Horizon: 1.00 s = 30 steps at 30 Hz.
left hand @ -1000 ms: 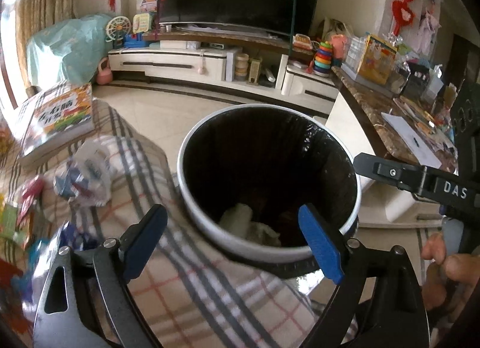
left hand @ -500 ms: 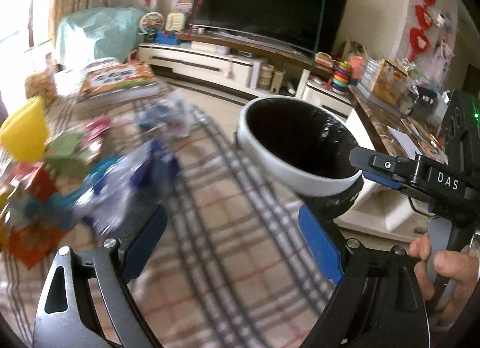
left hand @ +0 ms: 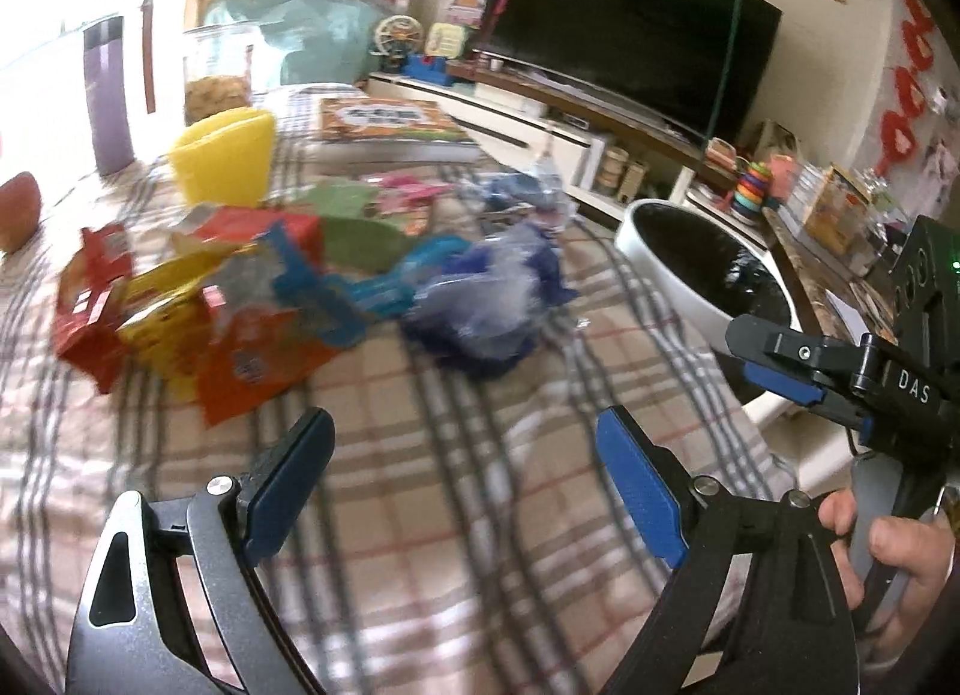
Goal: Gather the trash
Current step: 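Grasp the orange snack wrapper with the left tool while the right tool grasps the blue plastic bag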
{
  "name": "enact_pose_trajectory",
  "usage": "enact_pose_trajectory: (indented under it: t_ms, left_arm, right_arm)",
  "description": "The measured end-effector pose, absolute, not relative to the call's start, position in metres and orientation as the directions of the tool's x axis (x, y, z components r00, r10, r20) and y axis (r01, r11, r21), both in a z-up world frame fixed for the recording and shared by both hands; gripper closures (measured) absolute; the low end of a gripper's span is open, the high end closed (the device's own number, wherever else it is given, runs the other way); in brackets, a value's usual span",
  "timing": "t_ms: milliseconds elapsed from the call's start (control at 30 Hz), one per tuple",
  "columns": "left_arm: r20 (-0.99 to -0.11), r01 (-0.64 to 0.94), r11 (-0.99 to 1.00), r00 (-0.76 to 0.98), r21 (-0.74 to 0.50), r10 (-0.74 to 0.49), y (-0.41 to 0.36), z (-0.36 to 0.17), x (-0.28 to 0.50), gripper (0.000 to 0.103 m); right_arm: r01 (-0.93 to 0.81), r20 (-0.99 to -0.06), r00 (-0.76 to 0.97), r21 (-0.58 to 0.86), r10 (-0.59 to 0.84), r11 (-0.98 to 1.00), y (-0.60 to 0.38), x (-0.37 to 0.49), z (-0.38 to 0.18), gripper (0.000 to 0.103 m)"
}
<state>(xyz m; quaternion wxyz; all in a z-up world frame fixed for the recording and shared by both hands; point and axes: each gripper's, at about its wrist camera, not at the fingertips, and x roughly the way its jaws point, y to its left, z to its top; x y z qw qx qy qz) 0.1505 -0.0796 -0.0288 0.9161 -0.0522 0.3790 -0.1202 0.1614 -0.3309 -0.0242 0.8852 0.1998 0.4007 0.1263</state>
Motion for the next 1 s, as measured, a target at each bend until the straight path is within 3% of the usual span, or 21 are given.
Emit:
enact_pose_trajectory:
  t_ms: [467,900,1000]
  left_arm:
    - [-0.686,0.045,0.981,0.709,-0.187,-0.163,-0.018,-0.035,0.148,0.011]
    - [-0.674,0.048,0.986,0.724,-0.162,-0.146,-0.005,-0.035,0.174,0.012]
    - [-0.678,0.060,0.984,0.717,-0.170,-0.161,-0.005,-0.038,0.181,0.019]
  right_arm:
    - [-0.128,-0.675,0.589,0.465,0.444,0.876,-0.270,0.171,-0.035,0.009]
    - [-0.124,-0.674,0.570,0.495,0.470,0.860,-0.247,0.194,-0.042,0.009]
    - [-0.107,-0.678,0.566,0.504,0.469,0.857,-0.246,0.202,-0.046,0.010]
